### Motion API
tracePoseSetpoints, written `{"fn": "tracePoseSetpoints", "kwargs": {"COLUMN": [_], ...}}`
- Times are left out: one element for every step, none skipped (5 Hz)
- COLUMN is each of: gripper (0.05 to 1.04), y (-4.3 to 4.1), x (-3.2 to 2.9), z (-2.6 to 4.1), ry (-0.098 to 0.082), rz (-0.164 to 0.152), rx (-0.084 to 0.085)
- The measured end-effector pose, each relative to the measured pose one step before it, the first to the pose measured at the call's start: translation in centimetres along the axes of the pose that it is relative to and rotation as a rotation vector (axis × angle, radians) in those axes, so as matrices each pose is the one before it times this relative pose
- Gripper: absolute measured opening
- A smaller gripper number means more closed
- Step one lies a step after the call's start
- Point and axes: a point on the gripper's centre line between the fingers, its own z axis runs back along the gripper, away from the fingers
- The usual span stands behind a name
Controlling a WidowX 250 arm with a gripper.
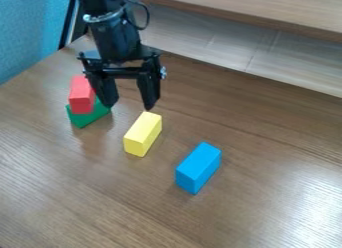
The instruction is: Move the red block from the green block
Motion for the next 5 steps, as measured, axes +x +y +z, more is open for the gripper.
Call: {"fn": "tracePoseSetpoints", "kwargs": {"gripper": [1.001, 1.001, 1.001, 1.001, 1.001], "y": [0.728, 2.595, 2.004, 2.729, 1.841], "x": [0.600, 1.089, 0.871, 0.868, 0.580], "z": [0.509, 0.802, 0.606, 0.462, -0.163], "ry": [-0.0158, -0.0153, -0.0064, -0.0101, -0.0182], "rz": [0.0269, 0.0898, 0.0623, 0.0802, 0.0757], "rx": [0.0332, 0.0405, 0.0152, 0.0047, 0.0070]}}
